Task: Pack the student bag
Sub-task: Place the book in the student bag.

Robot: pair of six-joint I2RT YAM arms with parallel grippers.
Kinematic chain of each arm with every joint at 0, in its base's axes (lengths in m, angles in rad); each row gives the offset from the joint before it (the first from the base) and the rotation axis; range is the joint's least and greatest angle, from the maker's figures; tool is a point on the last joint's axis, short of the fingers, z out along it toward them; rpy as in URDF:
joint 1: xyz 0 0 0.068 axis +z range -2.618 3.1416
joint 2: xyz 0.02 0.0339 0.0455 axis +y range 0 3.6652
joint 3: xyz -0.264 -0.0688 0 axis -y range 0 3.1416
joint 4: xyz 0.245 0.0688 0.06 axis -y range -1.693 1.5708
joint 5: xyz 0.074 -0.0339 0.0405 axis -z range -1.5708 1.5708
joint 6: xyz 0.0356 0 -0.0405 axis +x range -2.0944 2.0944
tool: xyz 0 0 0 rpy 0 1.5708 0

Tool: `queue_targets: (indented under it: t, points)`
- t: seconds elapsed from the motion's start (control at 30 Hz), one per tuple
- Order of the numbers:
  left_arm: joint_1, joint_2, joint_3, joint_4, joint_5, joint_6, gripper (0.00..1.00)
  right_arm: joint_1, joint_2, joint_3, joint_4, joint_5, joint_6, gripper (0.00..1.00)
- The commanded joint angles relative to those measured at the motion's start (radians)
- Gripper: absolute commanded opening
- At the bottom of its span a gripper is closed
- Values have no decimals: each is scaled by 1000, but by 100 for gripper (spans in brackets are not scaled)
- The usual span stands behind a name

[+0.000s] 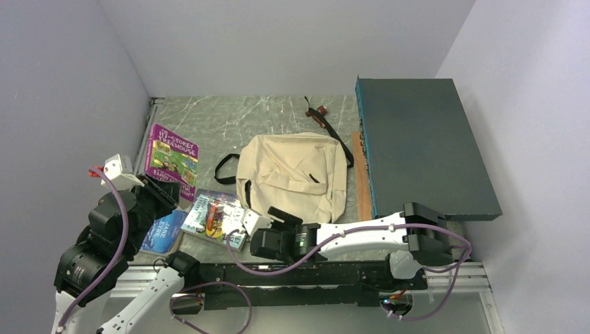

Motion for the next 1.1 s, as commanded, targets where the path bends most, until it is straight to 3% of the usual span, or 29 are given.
queue_targets:
  t: [0.0,0.23,0.37,0.47,0.77,0.9,1.07]
  points:
    - [1,7,12,113,23,-4,0,-16,35,-18,65,58,0,77]
    - [1,-12,-10,108,41,-22,0,-50,47,-40,103,87,21,71]
    - [1,-24,-25,104,42,-32,0,-65,18,-65,125,117,29,52]
    - [1,-27,-37,109,50,-36,0,-75,-7,-76,134,123,14,47]
    - [2,-22,-62,117,90,-44,0,-79,-47,-33,92,92,-27,11]
    - [1,-19,-63,101,119,-48,0,-84,-62,7,57,101,-29,0]
    - [1,-20,-42,21,143,-95,0,-115,-100,87,13,169,25,0]
